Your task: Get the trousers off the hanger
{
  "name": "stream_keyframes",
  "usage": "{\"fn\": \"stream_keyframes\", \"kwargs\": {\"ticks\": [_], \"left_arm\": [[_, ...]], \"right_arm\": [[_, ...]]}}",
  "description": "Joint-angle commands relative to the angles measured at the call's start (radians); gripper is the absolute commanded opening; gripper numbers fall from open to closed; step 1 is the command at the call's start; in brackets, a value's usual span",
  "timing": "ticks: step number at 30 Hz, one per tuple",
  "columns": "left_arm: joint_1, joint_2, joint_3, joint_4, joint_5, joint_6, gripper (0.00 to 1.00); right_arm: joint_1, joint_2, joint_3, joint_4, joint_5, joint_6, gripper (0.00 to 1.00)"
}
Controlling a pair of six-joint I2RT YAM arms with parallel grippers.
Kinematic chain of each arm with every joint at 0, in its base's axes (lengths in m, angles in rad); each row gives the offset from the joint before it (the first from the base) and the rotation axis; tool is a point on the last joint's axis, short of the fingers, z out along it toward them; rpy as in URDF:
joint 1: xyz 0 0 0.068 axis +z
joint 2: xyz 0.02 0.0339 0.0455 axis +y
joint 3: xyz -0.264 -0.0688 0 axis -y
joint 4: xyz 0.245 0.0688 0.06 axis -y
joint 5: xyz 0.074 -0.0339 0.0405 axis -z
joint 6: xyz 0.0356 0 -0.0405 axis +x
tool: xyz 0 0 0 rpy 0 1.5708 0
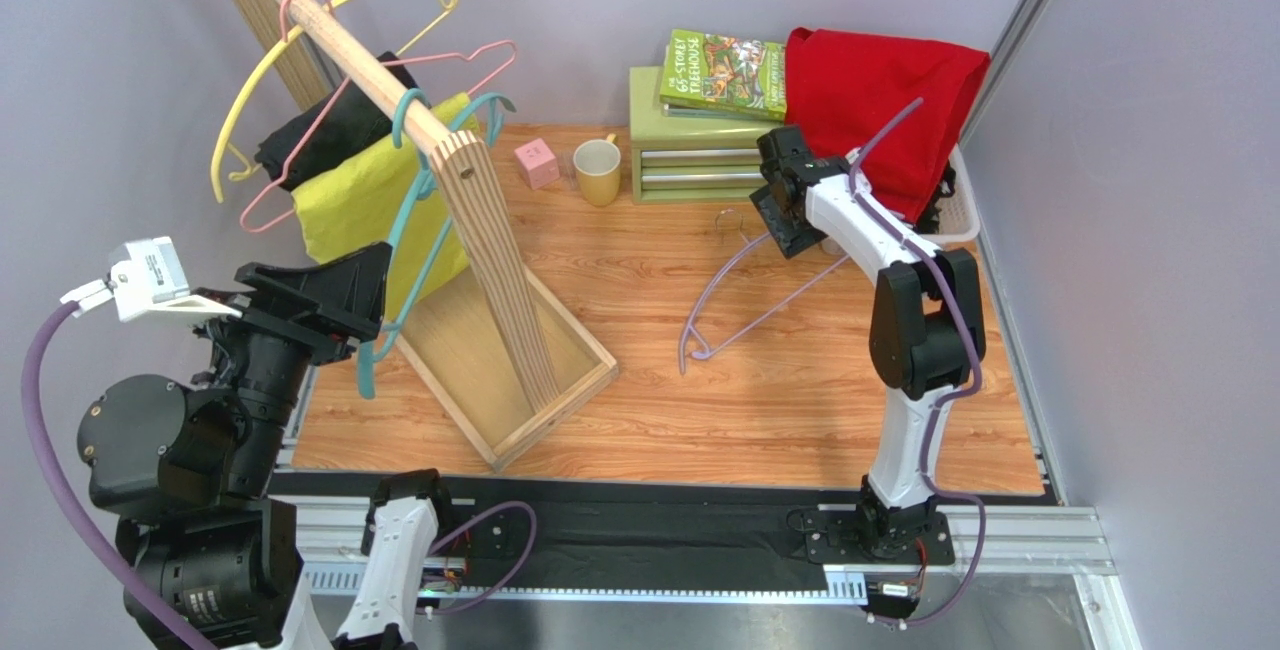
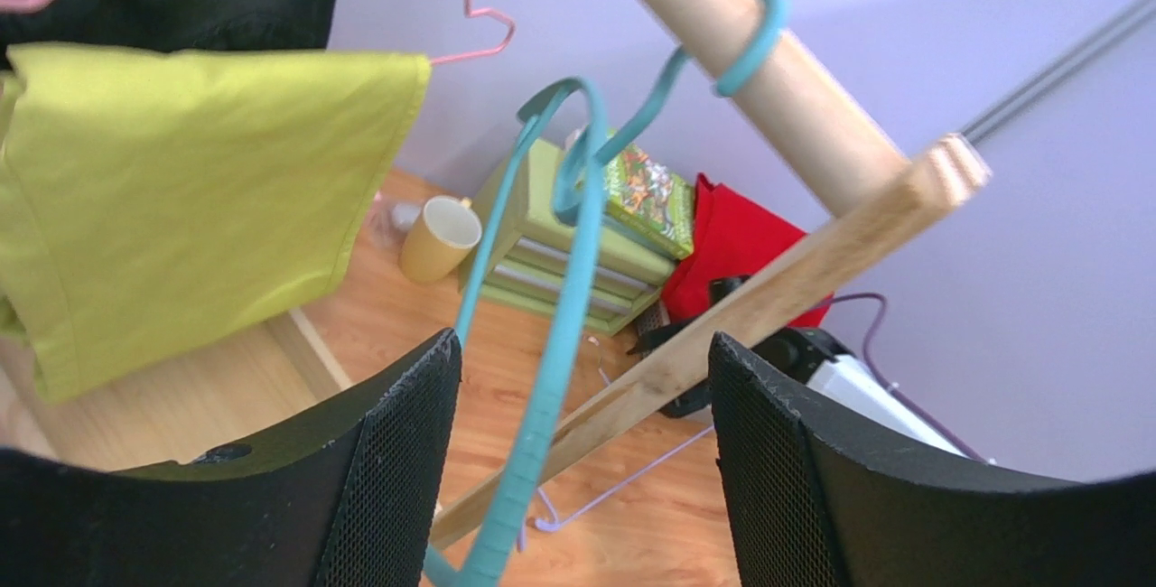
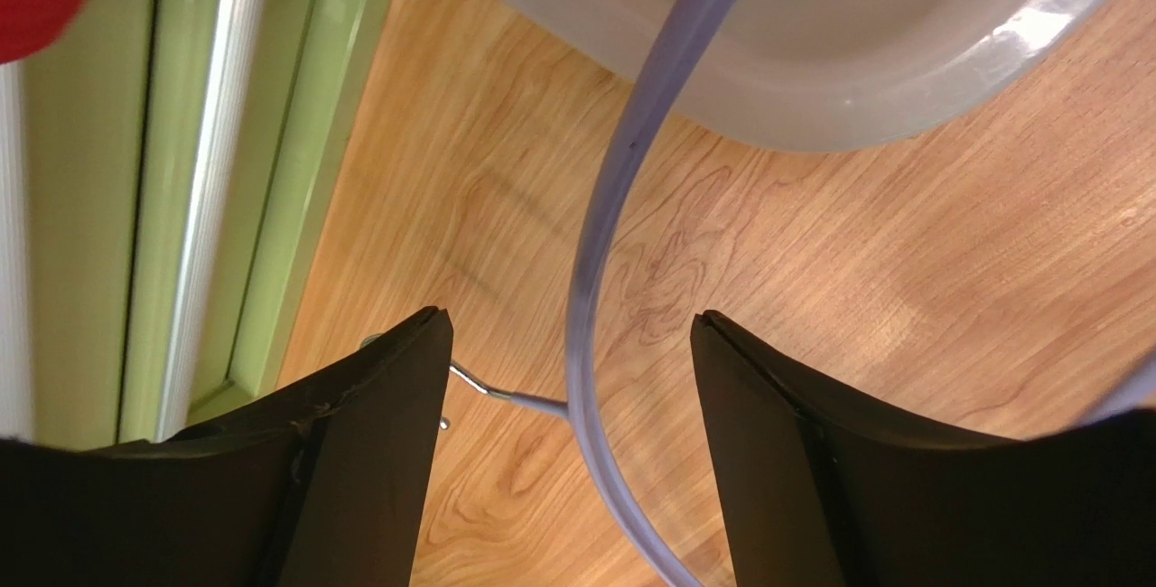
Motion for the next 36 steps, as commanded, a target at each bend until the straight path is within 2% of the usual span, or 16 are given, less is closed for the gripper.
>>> {"fn": "stream_keyframes", "kwargs": {"ticks": [1, 8, 9, 14, 15, 21, 26, 36], "left_arm": [[-0.014, 0.002, 0.052, 0.131, 0.089, 0.082, 0.72], [-0.05, 0.02, 0.095, 0.188, 0.139, 0.131, 0.71], [-0.061, 0.021, 0.095, 0.189, 0.139, 0.135, 0.71], [-0.103, 0.019, 0.079, 0.202, 0.129, 0.162, 0.7], [-0.118, 0.02, 0.074, 0.206, 0.129, 0.163, 0.7], [-0.181, 0.017, 0.06, 0.208, 0.111, 0.197, 0.7], [-0.241, 0.027, 0.097, 0.17, 0.016, 0.275, 0.69], [-0.304, 0.042, 0.158, -0.011, -0.261, 0.404, 0.7]], "right_arm": [[0.003, 0.052, 0.049, -0.017, 0.07, 0.082, 0.69], [0.011, 0.066, 0.063, -0.051, 0.083, 0.112, 0.52], [0.009, 0.062, 0.046, -0.051, 0.085, 0.115, 0.44], [0.009, 0.028, 0.006, -0.03, 0.105, 0.113, 0.26], [0.008, 0.029, 0.006, -0.028, 0.106, 0.11, 0.17], [0.012, -0.001, -0.029, 0.008, 0.07, 0.077, 0.0], [0.049, -0.11, -0.112, 0.038, 0.067, 0.092, 0.0], [0.163, -0.348, -0.127, 0.005, 0.247, 0.026, 0.0]]}}
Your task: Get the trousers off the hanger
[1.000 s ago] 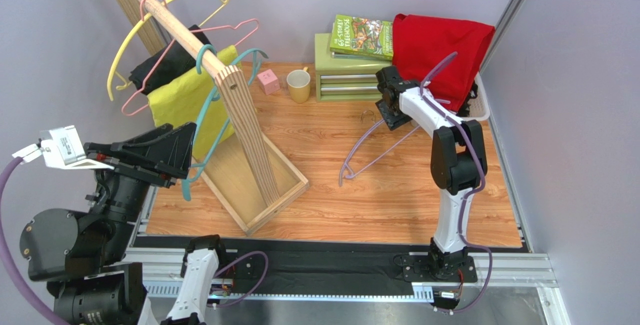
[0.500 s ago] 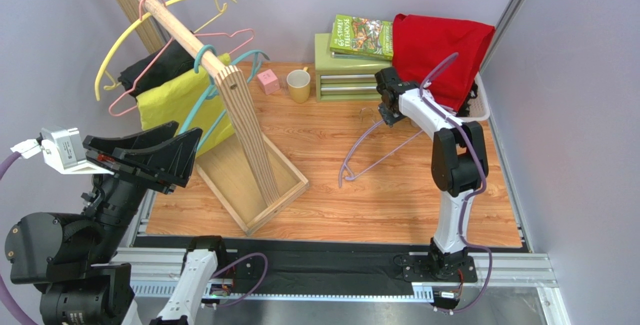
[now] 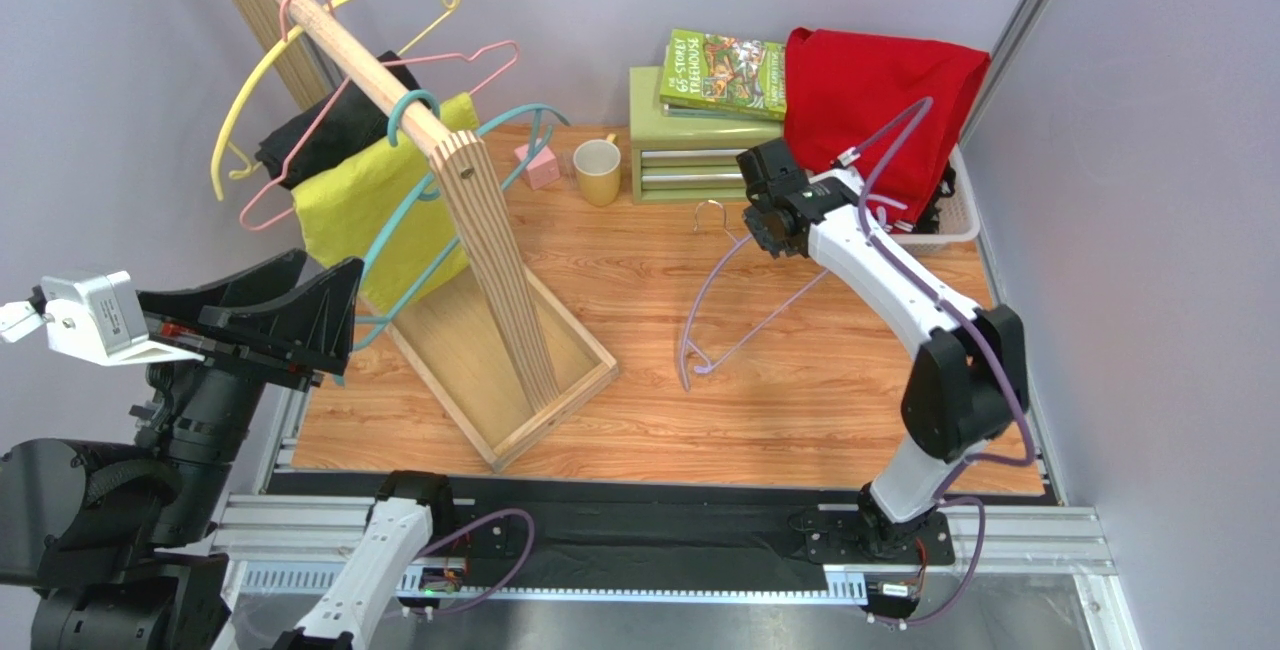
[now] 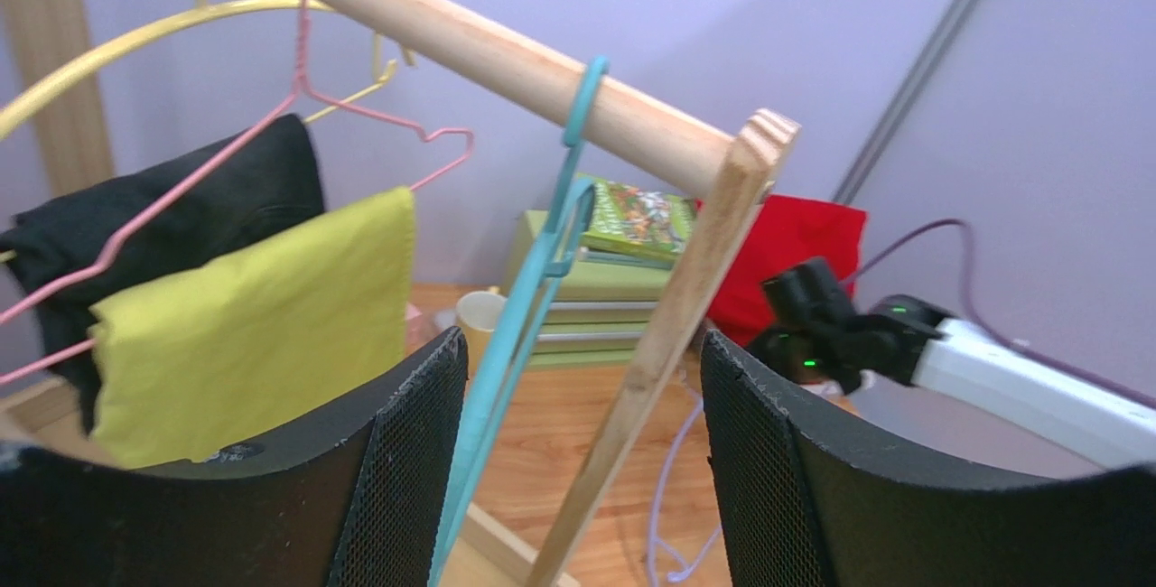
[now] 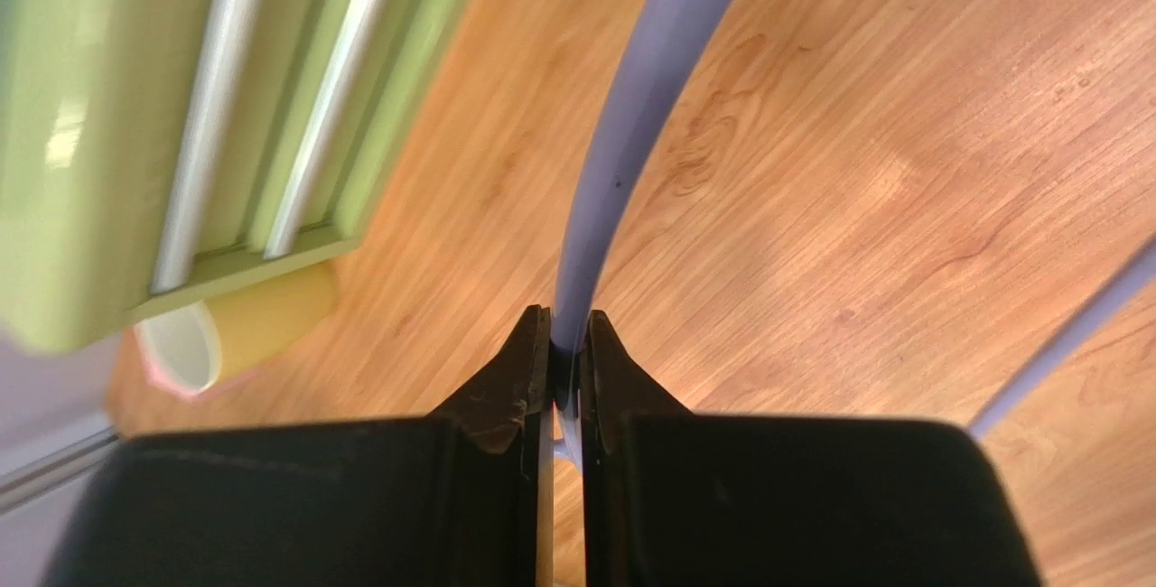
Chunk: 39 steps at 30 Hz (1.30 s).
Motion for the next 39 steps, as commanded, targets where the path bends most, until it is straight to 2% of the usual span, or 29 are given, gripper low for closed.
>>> {"fn": "stream_keyframes", "kwargs": {"ticks": [1, 5, 15, 20, 27, 33, 39], "left_arm": [[-0.022, 0.028, 0.037, -0.099, -0.165, 0.086, 0.7], [-0.03, 0.019, 0.028, -0.123, -0.182, 0.102, 0.7], [-0.032, 0.003, 0.005, -0.156, -0.18, 0.089, 0.7], [-0.032, 0.019, 0.018, -0.165, -0.156, 0.06, 0.69], [-0.032, 0.039, 0.034, -0.16, -0.102, 0.016, 0.69], [-0.033, 0.039, 0.001, -0.119, 0.005, -0.041, 0.69], [-0.032, 0.028, -0.024, -0.082, 0.047, -0.07, 0.69]], "right_arm": [[0.03, -0.14, 0.024, 0.013, 0.155, -0.063, 0.0], [0.065, -0.199, 0.073, 0.079, 0.201, -0.174, 0.0], [0.131, -0.234, 0.269, 0.467, 0.189, -0.545, 0.0], [0.151, -0.211, 0.422, 0.484, 0.12, -0.64, 0.0], [0.157, -0.21, 0.534, 0.507, -0.151, -0.709, 0.0], [0.159, -0.216, 0.551, 0.475, -0.416, -0.642, 0.0], [0.169, -0.228, 0.588, 0.412, -0.544, -0.607, 0.0]]}}
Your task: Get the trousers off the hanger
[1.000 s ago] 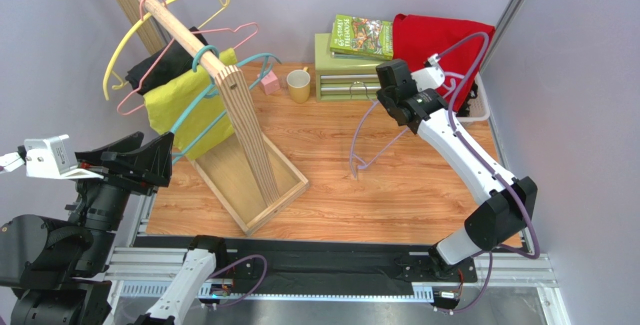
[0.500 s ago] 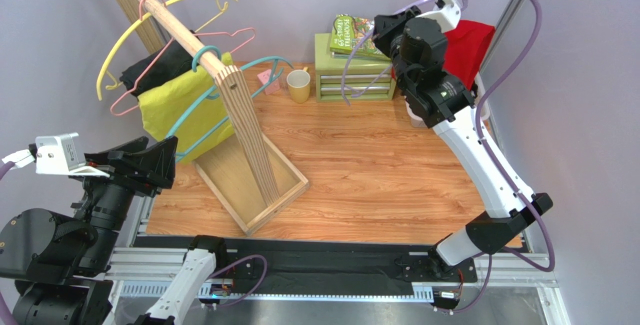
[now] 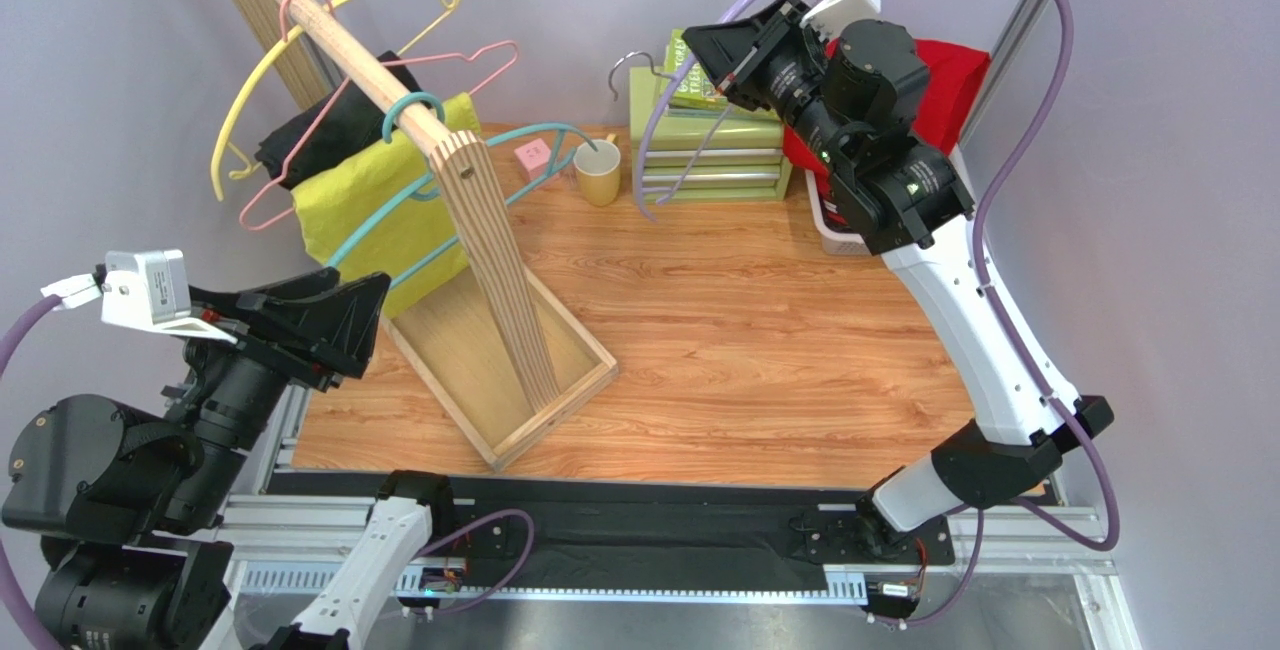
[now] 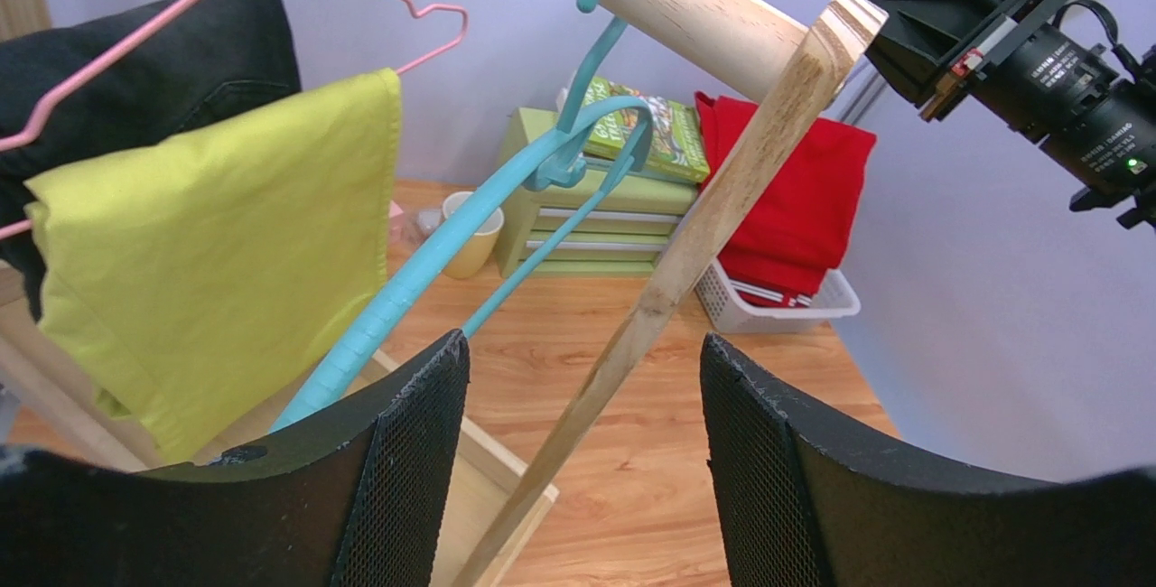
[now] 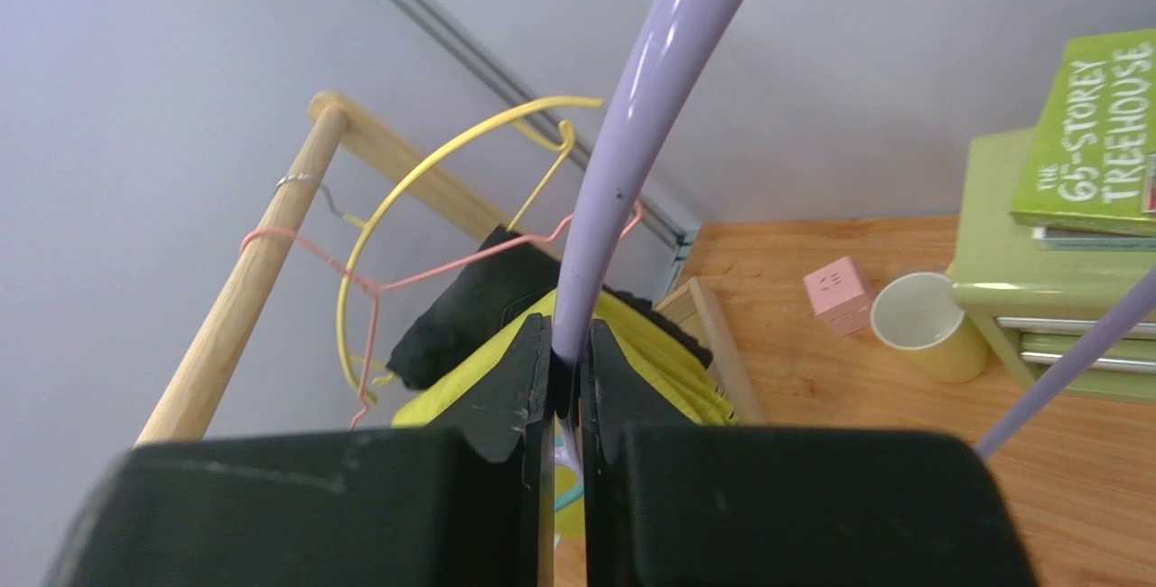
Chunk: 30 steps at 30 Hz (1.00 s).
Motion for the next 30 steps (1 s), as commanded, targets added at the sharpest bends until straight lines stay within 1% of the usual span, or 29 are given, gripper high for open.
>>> {"fn": "stream_keyframes", "kwargs": {"ticks": [1, 5, 11, 16, 19, 22, 30], "left_arm": [[-0.005, 0.01, -0.019, 0.06, 0.054, -0.048, 0.69], [-0.005, -0.003, -0.049, 0.074, 0.049, -0.082, 0.69], [-0.005, -0.013, -0.058, 0.073, 0.04, -0.101, 0.68], [-0.005, -0.019, -0.057, 0.073, 0.022, -0.104, 0.68], [-0.005, -0.019, -0.057, 0.073, 0.023, -0.104, 0.68], [-0.005, -0.019, -0.057, 0.071, 0.023, -0.102, 0.68], [-0.005, -0.014, -0.052, 0.063, 0.023, -0.085, 0.68]], "right_arm": [[0.008, -0.037, 0.061, 0.006, -0.16, 0.04, 0.0], [0.011, -0.022, 0.1, 0.037, -0.232, 0.11, 0.0], [0.058, 0.044, 0.212, 0.009, -0.246, 0.164, 0.0], [0.106, 0.102, 0.314, -0.021, -0.215, 0.225, 0.0], [0.152, 0.161, 0.397, -0.077, -0.176, 0.273, 0.0], [0.201, 0.201, 0.437, -0.1, -0.13, 0.311, 0.0], [0.29, 0.268, 0.503, -0.106, -0.091, 0.372, 0.0]]}}
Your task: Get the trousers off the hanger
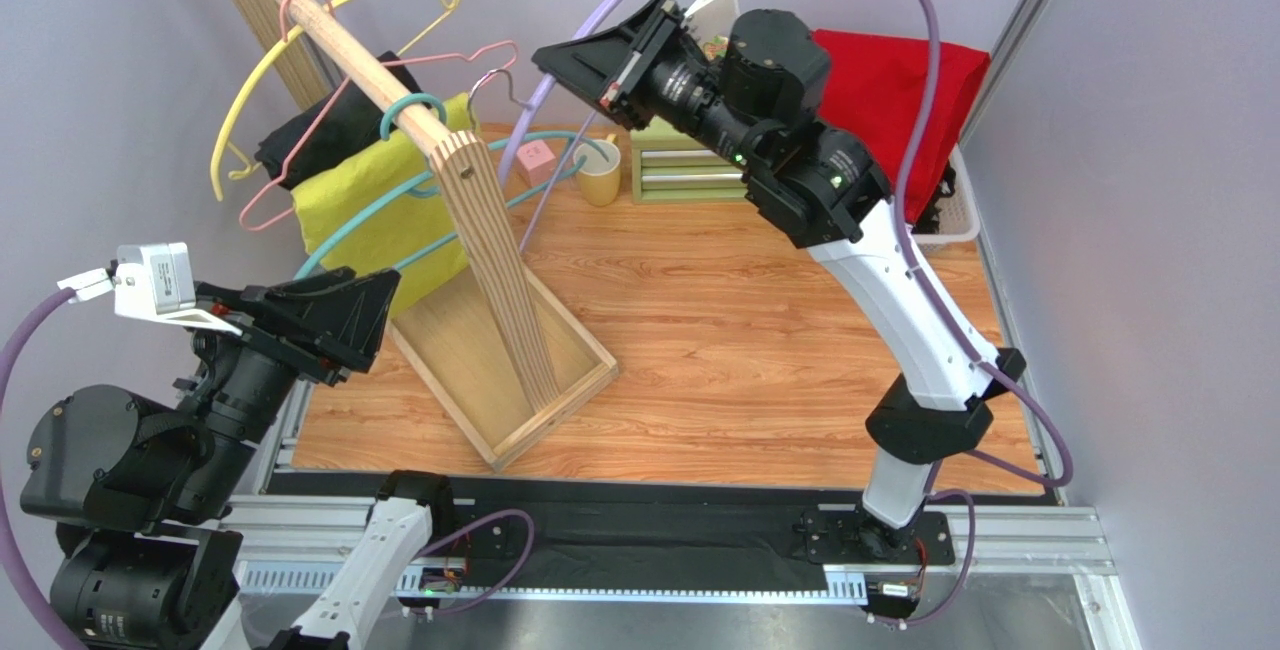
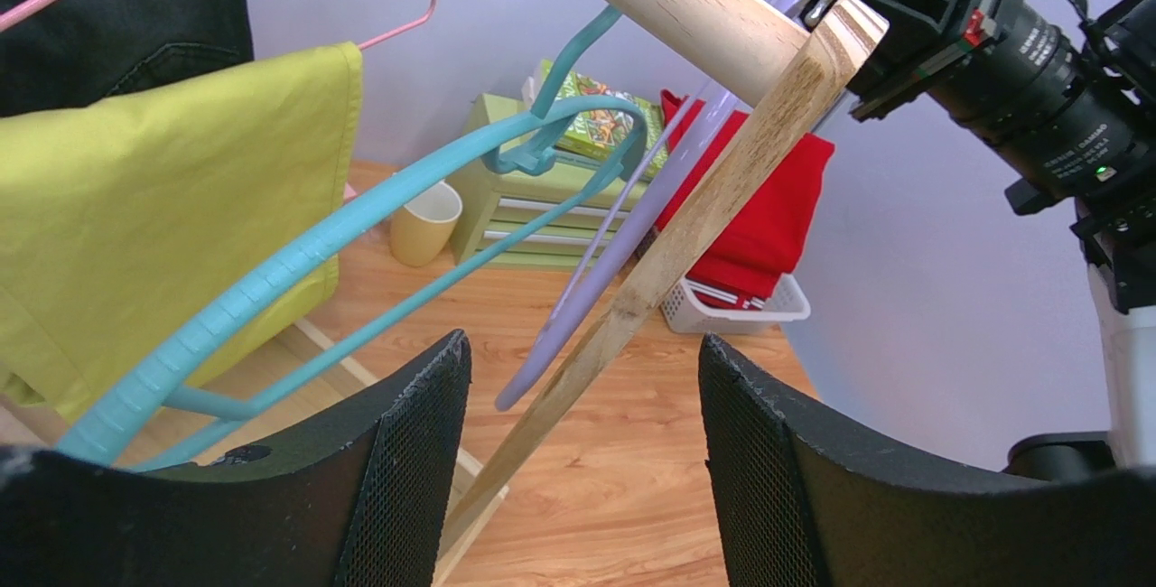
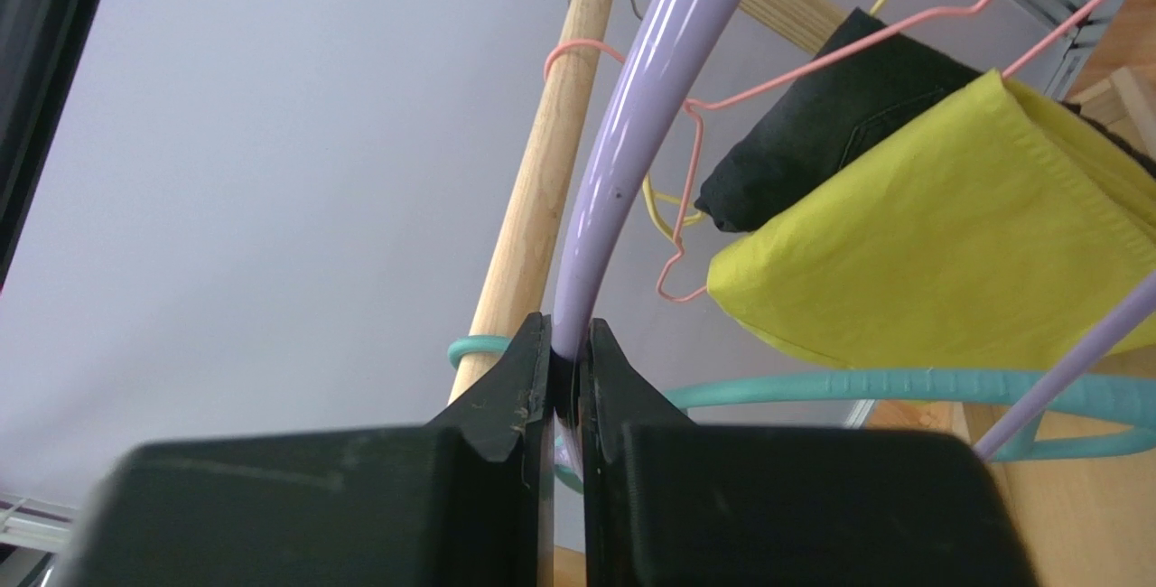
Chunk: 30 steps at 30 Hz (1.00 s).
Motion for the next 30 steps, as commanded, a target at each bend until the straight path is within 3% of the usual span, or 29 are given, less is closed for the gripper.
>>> {"fn": "stream_keyframes", "kwargs": {"ticks": [1, 30], "left_arm": [[-0.005, 0.003, 0.008, 0.019, -0.001, 0.008, 0.68], [-0.005, -0.006, 0.022, -0.002, 0.017, 0.022, 0.68]], "right_arm": [[0.035, 0.003, 0.072, 0.025, 0.047, 0.057, 0.0], [0.161, 0.051, 0.089, 0.0, 0.149, 0.124, 0.0]]}}
